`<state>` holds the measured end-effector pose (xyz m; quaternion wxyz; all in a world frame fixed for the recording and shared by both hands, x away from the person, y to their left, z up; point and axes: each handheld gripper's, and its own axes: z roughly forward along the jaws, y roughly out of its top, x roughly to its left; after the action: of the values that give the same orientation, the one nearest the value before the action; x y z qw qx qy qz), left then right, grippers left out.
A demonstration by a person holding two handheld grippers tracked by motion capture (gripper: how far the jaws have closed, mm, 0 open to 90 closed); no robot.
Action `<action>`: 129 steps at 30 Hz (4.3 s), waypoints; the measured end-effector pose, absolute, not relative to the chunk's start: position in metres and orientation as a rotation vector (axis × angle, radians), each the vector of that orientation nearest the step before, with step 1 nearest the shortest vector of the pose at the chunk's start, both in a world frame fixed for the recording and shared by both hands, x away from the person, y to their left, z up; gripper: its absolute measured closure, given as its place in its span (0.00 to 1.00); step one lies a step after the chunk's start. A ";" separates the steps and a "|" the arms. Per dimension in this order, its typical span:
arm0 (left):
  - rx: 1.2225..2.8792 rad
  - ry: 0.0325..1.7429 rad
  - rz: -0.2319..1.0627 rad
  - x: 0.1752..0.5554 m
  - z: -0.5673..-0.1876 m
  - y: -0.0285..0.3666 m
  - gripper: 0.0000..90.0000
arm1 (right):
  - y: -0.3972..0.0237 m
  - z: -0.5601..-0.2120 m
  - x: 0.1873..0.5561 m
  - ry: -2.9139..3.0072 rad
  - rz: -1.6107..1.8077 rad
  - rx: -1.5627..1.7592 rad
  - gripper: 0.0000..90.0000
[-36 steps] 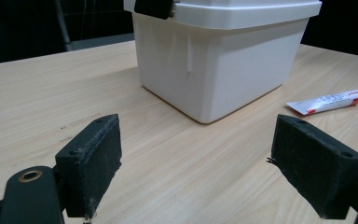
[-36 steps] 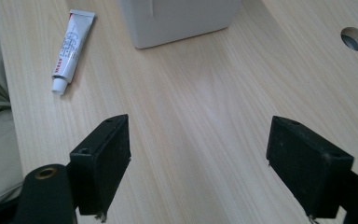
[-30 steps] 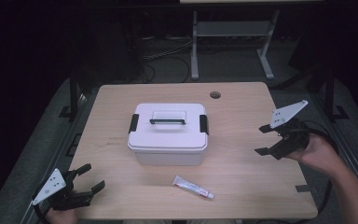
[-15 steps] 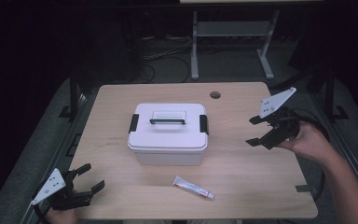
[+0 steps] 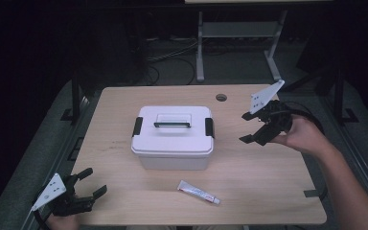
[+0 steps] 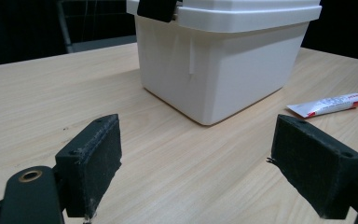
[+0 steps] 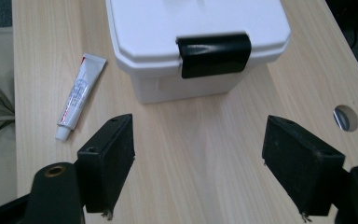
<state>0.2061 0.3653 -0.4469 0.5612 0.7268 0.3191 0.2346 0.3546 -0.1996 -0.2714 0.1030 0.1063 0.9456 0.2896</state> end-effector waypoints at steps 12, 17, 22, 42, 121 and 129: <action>1.715 0.752 0.554 0.206 -0.447 0.364 0.17 | -0.173 -0.261 0.362 2.802 0.849 0.247 0.27; 1.716 0.754 0.552 0.206 -0.447 0.365 0.17 | -0.162 -0.257 0.365 2.805 0.850 0.218 0.27; 1.714 0.754 0.553 0.206 -0.447 0.365 0.17 | -0.151 -0.255 0.367 2.809 0.848 0.185 0.27; 1.710 0.754 0.559 0.206 -0.447 0.366 0.17 | -0.111 -0.247 0.379 2.836 0.840 0.087 0.28; 1.738 0.738 0.562 0.207 -0.446 0.359 0.17 | 0.001 -0.276 0.416 2.953 0.652 0.082 0.87; 1.736 0.738 0.559 0.207 -0.446 0.359 0.17 | 0.002 -0.278 0.421 2.960 0.663 0.107 0.91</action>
<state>0.2074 0.3590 -0.4461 0.5538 0.7347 0.3123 0.2366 0.4205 0.0020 -0.2779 0.0532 0.0351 0.9739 0.2180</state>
